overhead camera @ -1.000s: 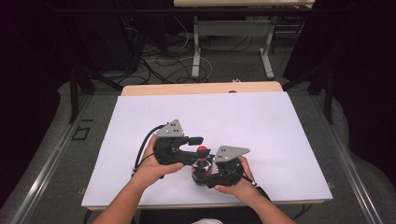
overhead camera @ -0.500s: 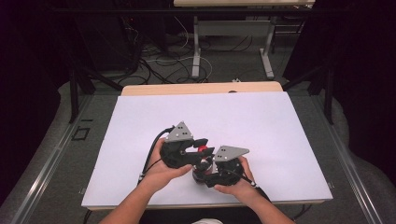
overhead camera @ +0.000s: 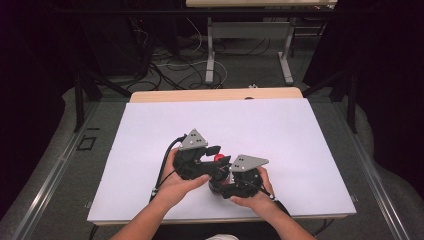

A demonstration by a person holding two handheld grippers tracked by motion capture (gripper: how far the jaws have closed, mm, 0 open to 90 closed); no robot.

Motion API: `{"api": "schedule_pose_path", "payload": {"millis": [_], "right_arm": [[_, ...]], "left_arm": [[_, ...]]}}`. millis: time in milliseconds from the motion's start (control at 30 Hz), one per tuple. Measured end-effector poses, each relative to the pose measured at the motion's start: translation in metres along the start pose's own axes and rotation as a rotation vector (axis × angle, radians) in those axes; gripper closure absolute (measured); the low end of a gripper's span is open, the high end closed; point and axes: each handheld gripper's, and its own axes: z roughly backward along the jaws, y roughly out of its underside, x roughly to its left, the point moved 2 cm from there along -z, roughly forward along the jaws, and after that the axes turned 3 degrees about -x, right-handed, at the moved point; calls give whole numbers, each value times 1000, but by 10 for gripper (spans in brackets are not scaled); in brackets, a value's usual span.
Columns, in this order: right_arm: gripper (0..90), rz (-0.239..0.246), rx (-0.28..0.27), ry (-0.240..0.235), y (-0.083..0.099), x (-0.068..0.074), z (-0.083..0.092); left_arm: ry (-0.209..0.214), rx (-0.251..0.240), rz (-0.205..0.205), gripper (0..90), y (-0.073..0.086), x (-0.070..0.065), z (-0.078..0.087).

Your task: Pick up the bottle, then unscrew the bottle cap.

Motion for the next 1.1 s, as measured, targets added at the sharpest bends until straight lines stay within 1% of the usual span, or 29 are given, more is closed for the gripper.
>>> {"api": "schedule_pose_path", "payload": {"millis": [33, 67, 100, 167, 233, 267, 333, 367, 400, 433, 467, 500, 567, 600, 633, 667, 700, 733, 767, 800, 833, 867, 933, 967, 1000, 1033, 1067, 1100], "right_arm": [[301, -3, 0, -5, 0, 0, 0], [301, -2, 1, -13, 0, 0, 0], [301, -1, 1, -17, 0, 1, 0], [301, -2, 0, -21, 0, 1, 0], [301, 10, 7, -42, -1, 1, 0], [301, 10, 7, -42, -1, 1, 0], [301, 11, 2, -51, -1, 2, -1], [301, 18, -3, -60, -1, 2, -1], [301, 19, -5, -65, -1, 3, 0], [301, 17, -11, -70, -1, 3, 0], [301, 25, -4, -75, -1, 4, 0], [301, 25, -4, -75, -1, 4, 0], [301, 26, 0, -76, 0, 4, 0], [301, 23, 1, -73, 0, 4, 0], [301, 21, 7, -67, 1, 3, 0], [301, 21, 7, -67, 1, 3, 0], [301, 18, 14, -61, 1, 3, 0], [301, 16, 9, -52, 1, 2, -1], [301, 16, 20, -52, 0, 2, 0], [301, 8, 5, -42, 0, 2, -1], [302, 5, 7, -24, 0, 1, -1], [302, 5, 7, -24, 0, 1, -1], [302, -1, 11, -8, 1, 0, -1], [302, -6, 11, -1, 1, 0, -1], [302, -11, 22, 1, 1, -1, 0], [302, -6, 3, 9, 2, -1, -1], [302, -9, 18, 15, 2, -2, 0], [302, -16, 14, 24, 2, -3, 0]], "left_arm": [[1, -9, -9, 506, 0, 1, 2], [14, -7, -20, 489, 0, 2, 4], [24, -15, -14, 483, 0, 2, 6], [57, -13, -33, 476, -1, 5, 9], [83, 6, -47, 468, -1, 8, 10], [91, 11, -52, 468, -1, 9, 10], [118, 29, -63, 474, 0, 10, 10], [122, 40, -73, 480, 1, 10, 9], [117, 38, -86, 487, 1, 12, 8], [130, 36, -81, 488, 2, 12, 7], [138, 32, -77, 520, 2, 13, 6], [143, 28, -74, 520, 2, 12, 5], [154, 36, -102, 565, 2, 11, 3], [156, 32, -98, 597, 2, 10, 1], [143, 39, -93, 614, 2, 9, 1], [121, 30, -95, 614, 2, 7, 0], [103, 27, -91, 616, 2, 6, -1], [79, 19, -92, 617, 2, 5, -1], [63, 12, -89, 618, 2, 3, -2], [40, 11, -94, 618, 2, 2, -3], [21, 7, -87, 618, 2, 0, -3], [3, 3, -85, 618, 2, -1, -4], [-32, -2, -78, 618, 2, -4, -7], [-46, -7, -75, 619, 2, -5, -9], [-49, -1, -72, 619, 2, -5, -9], [-56, -9, -60, 619, 2, -6, -11], [-57, -7, -49, 618, 1, -5, -12], [-68, -17, -41, 618, 1, -5, -13]]}}
